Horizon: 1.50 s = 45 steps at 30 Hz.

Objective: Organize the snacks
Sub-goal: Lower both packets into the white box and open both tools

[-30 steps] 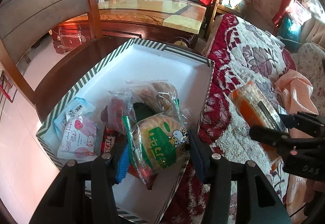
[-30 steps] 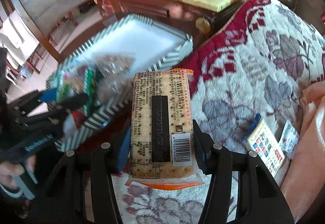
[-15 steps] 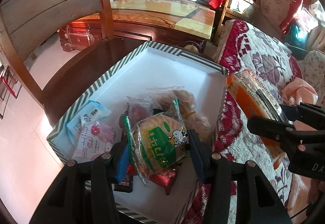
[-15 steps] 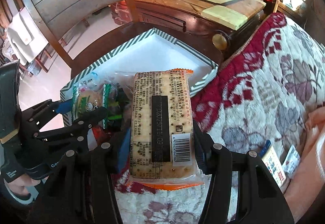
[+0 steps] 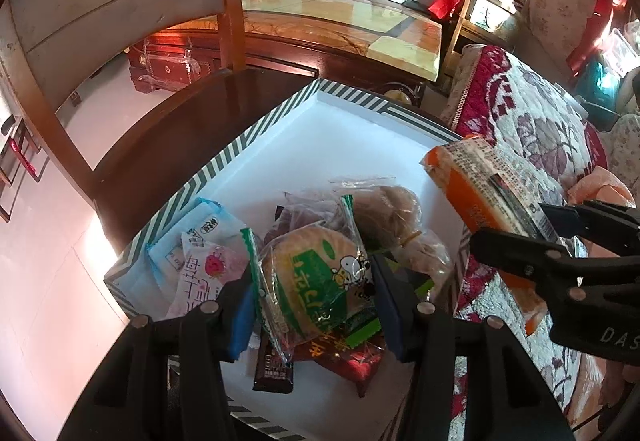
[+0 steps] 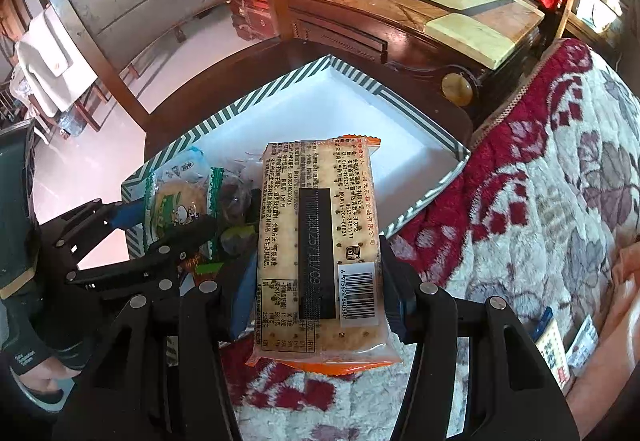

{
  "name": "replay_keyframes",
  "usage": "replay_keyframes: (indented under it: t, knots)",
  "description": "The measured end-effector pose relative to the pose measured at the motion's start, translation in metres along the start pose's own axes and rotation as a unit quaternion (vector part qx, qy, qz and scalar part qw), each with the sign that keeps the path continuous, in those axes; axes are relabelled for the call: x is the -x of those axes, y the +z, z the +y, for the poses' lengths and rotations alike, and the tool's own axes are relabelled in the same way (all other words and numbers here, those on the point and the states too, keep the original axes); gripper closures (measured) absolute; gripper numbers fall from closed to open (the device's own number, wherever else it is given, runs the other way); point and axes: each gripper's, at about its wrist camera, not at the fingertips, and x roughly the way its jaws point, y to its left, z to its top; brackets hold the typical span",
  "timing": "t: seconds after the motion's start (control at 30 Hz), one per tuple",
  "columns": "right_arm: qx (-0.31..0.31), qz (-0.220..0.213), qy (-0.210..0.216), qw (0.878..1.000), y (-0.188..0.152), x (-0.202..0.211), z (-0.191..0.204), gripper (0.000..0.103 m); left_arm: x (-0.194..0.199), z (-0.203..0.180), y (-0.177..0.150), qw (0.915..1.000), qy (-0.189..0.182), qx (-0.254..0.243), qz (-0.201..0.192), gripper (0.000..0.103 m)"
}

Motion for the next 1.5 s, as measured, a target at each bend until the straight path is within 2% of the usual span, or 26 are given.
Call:
replay_keyframes:
  t: [0.8,0.9,1.17,1.33,1.5]
  knots:
    - [0.005,0.044,-0.001,0.999,0.041,-0.071,0.005,0.05,-0.029,0.023,0.017,0.9993,0.027,0.021,0.013,0.048]
    - [0.008,0.049,0.003,0.999,0.046,-0.079,0.008,0.05,-0.03,0.03,0.015,0.9989,0.029,0.034,0.016,0.045]
    - [-0.011,0.041,0.028,0.999,0.044,-0.077,0.009,0.046,-0.024,0.038,0.013,0.9977,0.042,0.052,0.014,0.026]
    - [-0.044,0.03,0.054,0.997,0.038,-0.065,0.001,0.042,-0.018,0.041,0.011,0.9971,0.045,0.06,0.01,0.024]
    - [-0.058,0.027,0.062,0.996,0.026,-0.053,-0.002,0.041,-0.007,0.039,0.01,0.9968,0.051,0.061,-0.005,0.023]
